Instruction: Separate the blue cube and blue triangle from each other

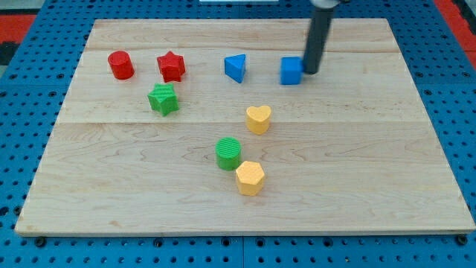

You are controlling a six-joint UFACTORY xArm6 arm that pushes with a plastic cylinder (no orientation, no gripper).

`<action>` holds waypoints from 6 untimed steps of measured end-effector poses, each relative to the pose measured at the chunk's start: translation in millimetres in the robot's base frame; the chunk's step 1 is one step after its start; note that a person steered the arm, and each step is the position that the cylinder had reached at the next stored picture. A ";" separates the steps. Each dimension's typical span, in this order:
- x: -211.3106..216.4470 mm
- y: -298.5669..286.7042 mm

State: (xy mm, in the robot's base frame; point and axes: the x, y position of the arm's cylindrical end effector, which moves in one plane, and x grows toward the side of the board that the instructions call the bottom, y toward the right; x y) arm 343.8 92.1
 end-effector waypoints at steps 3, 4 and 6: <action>-45.8 -73.9; -12.1 -107.5; -16.7 -85.3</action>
